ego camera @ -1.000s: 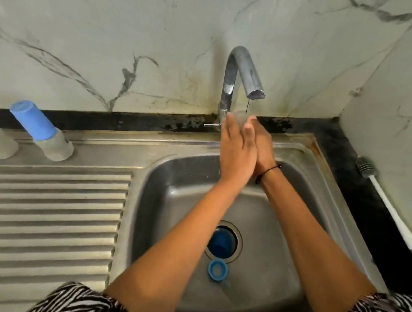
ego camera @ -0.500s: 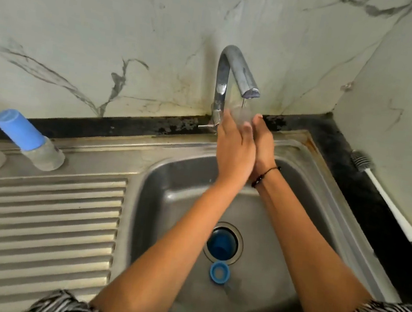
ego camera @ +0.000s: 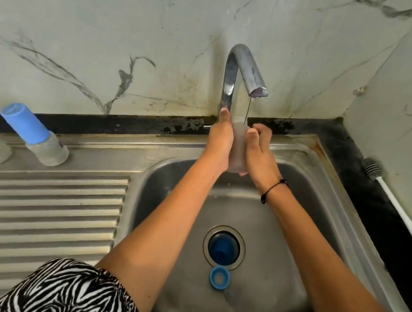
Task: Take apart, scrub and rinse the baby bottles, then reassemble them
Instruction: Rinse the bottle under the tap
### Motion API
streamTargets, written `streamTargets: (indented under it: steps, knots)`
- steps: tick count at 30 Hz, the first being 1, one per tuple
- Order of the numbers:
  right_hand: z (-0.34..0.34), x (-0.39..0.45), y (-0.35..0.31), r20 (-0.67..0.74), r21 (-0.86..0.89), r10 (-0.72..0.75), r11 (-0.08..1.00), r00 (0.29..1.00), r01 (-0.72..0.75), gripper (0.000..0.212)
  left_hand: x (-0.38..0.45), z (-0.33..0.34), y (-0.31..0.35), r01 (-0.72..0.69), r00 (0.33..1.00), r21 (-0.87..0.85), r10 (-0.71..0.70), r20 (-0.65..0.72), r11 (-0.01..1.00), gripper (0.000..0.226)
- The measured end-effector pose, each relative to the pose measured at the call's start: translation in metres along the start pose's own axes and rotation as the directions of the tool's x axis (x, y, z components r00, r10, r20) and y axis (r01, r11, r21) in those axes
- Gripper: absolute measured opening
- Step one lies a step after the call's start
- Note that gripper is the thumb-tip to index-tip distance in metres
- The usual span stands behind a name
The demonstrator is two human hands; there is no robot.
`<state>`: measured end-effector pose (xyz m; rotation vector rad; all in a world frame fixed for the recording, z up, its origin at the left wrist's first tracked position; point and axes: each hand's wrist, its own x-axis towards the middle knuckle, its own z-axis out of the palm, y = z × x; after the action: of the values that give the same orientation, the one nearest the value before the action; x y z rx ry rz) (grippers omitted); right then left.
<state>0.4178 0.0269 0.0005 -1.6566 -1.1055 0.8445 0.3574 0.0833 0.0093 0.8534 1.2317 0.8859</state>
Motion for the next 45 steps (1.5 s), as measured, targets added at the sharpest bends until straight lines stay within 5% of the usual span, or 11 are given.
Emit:
streamTargets:
  steps: [2, 6, 12, 16, 21, 24, 28, 31, 35, 38, 45]
  knots:
    - [0.004, -0.001, 0.001, 0.0, -0.067, -0.014, 0.998, 1.0, 0.014, 0.036, 0.006, -0.002, -0.006, -0.12, 0.992, 0.134, 0.124, -0.02, 0.984, 0.058]
    - [0.008, 0.002, 0.002, -0.047, 0.317, 0.156, 0.939, 0.987, -0.133, 0.043, -0.009, 0.014, 0.001, -0.283, 0.959, 0.383, 0.266, 0.097, 0.88, 0.054]
    - [-0.007, 0.004, 0.002, 0.068, 0.486, 0.116, 0.864, 0.991, -0.134, 0.027, -0.049, 0.016, -0.049, -0.592, 0.744, 0.678, 0.619, 0.251, 0.437, 0.055]
    - [-0.001, 0.003, 0.0, 0.124, 0.471, 0.127, 0.865, 0.984, -0.171, 0.043, -0.041, 0.011, -0.04, -0.555, 0.818, 0.522, 0.537, 0.204, 0.648, 0.054]
    - [0.002, -0.008, 0.008, 0.113, 0.485, 0.094, 0.864, 0.989, -0.137, 0.045, -0.007, 0.0, 0.009, -0.087, 0.987, 0.13, 0.067, 0.147, 0.988, 0.049]
    - [0.003, 0.0, 0.004, 0.031, 0.467, 0.087, 0.88, 0.996, -0.091, 0.042, 0.004, 0.002, 0.016, -0.01, 0.991, 0.051, 0.003, 0.137, 0.999, 0.044]
    - [-0.001, 0.018, -0.003, -0.069, 0.423, 0.052, 0.906, 0.996, -0.018, 0.045, -0.027, 0.018, -0.005, -0.471, 0.868, 0.328, 0.496, 0.006, 0.819, 0.043]
    - [-0.002, 0.031, -0.008, -0.098, 0.432, 0.087, 0.901, 0.991, -0.036, 0.04, -0.042, 0.019, -0.046, -0.555, 0.808, 0.364, 0.588, 0.023, 0.748, 0.052]
    - [0.0, 0.019, -0.006, -0.154, 0.205, -0.055, 0.975, 0.987, 0.087, 0.033, -0.037, 0.014, -0.029, -0.212, 0.976, -0.035, 0.21, -0.048, 0.977, 0.045]
    - [-0.006, 0.006, -0.006, -0.197, 0.08, -0.203, 0.972, 0.959, 0.222, 0.031, -0.028, 0.01, -0.013, 0.13, 0.99, -0.265, -0.112, 0.082, 0.956, 0.046]
    - [-0.003, 0.004, -0.005, -0.071, 0.323, -0.096, 0.939, 0.993, 0.114, 0.04, -0.011, -0.007, 0.001, 0.275, 0.947, -0.173, -0.234, 0.221, 0.946, 0.036]
